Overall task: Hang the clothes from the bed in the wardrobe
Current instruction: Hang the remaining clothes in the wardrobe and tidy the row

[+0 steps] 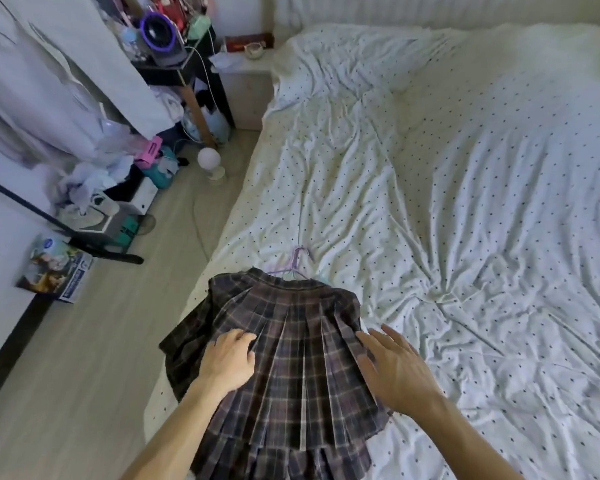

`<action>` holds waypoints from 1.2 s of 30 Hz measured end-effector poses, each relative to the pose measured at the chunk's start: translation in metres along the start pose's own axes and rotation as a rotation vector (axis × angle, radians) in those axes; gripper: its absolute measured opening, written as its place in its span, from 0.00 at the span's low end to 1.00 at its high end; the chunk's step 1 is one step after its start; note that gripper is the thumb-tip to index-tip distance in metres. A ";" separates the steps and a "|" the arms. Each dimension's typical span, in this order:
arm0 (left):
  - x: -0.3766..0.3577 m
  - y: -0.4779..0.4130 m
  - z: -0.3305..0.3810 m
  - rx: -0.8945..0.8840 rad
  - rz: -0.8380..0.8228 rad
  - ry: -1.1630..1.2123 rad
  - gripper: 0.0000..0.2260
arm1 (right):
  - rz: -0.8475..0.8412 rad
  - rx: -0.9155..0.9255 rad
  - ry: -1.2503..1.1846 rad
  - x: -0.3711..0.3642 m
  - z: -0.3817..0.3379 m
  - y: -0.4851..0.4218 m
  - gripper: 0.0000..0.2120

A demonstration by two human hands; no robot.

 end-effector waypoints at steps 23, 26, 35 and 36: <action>-0.002 -0.305 -0.091 0.031 -0.020 -0.236 0.22 | -0.360 -0.483 -0.264 -0.113 0.065 -0.269 0.31; 0.007 -0.296 -0.087 0.015 0.024 -0.236 0.18 | -0.261 -0.433 -0.340 -0.107 0.059 -0.262 0.17; 0.027 -0.237 -0.069 0.087 -0.103 0.021 0.24 | 0.052 -0.250 -0.522 -0.042 0.032 -0.191 0.08; 0.032 -0.228 -0.064 0.081 -0.126 0.063 0.24 | 0.090 -0.253 -0.550 -0.033 0.031 -0.176 0.08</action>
Point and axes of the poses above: each hand's wrist, its own y-axis away from the middle knuckle, its own x-axis out of the back of the hand, z = x × y, the point moved 7 cm from there along -y, towards the middle knuckle, and after that the axes turned 2 degrees about y, right-handed, at the moved point
